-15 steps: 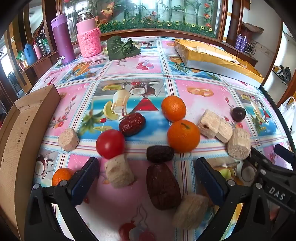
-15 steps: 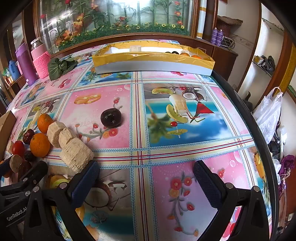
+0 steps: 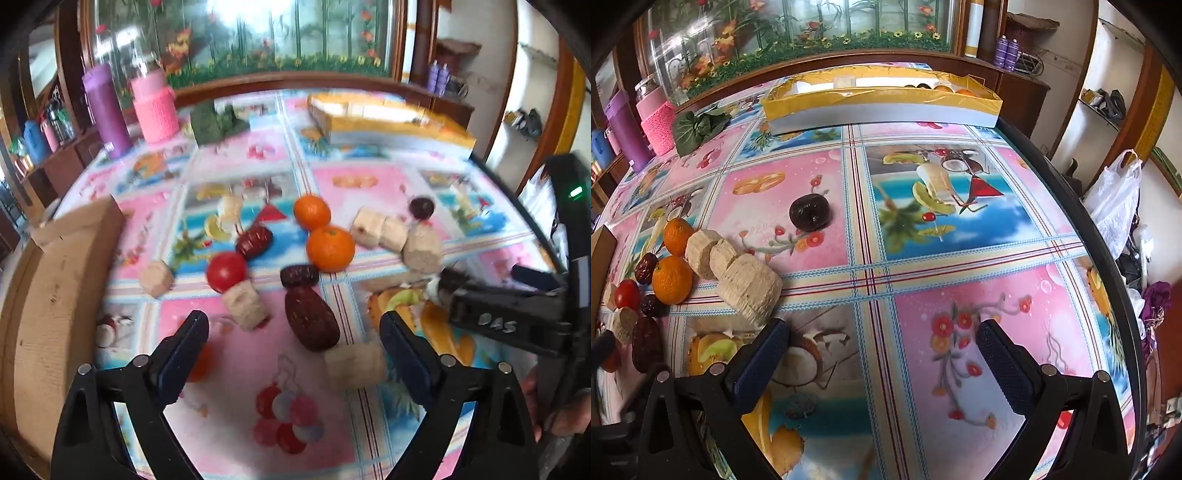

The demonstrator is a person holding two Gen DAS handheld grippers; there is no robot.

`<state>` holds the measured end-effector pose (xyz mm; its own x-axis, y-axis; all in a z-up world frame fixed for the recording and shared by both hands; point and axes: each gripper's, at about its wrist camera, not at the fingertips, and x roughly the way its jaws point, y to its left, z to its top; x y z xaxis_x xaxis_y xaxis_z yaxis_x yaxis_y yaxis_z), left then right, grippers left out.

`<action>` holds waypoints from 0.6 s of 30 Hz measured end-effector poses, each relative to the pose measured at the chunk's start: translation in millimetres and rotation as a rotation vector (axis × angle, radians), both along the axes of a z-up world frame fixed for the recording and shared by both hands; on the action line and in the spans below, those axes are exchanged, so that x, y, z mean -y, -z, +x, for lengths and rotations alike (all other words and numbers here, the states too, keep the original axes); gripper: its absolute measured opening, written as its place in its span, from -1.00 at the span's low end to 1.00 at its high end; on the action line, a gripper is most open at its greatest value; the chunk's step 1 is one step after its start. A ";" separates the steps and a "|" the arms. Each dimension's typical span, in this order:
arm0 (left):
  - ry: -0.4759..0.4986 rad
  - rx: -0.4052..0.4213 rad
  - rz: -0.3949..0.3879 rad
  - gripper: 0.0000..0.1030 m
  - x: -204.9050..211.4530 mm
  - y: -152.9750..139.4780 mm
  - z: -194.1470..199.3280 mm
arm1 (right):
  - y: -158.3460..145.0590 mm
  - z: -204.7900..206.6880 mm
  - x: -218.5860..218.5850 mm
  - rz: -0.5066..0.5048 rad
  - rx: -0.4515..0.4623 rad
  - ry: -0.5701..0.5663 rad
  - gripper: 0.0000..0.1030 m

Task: Organize fruits
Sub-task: 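Move both tools over the scattered fruits and snacks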

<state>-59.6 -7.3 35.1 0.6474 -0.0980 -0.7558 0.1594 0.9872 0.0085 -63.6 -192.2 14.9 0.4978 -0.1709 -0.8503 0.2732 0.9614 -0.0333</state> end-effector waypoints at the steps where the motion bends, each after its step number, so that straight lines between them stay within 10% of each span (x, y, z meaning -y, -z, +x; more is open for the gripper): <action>1: 0.004 0.031 -0.008 0.81 -3.1 -7.8 -6.3 | -0.2 -1.9 -1.7 0.000 -0.003 -0.002 0.98; 11: -0.081 0.114 -0.075 0.51 -81.4 -59.1 -33.9 | -29.3 -38.4 -28.8 0.009 0.077 -0.017 0.99; 18: -0.307 0.321 -0.003 0.52 -168.7 -110.9 -76.7 | -111.8 -77.4 -59.3 -0.013 0.406 -0.055 0.99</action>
<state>-136.3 161.4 146.0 0.8485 0.1339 -0.5119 -0.1518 0.9884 0.0069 -141.0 -132.8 126.7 0.8013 -0.1436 -0.5808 0.2144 0.9752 0.0547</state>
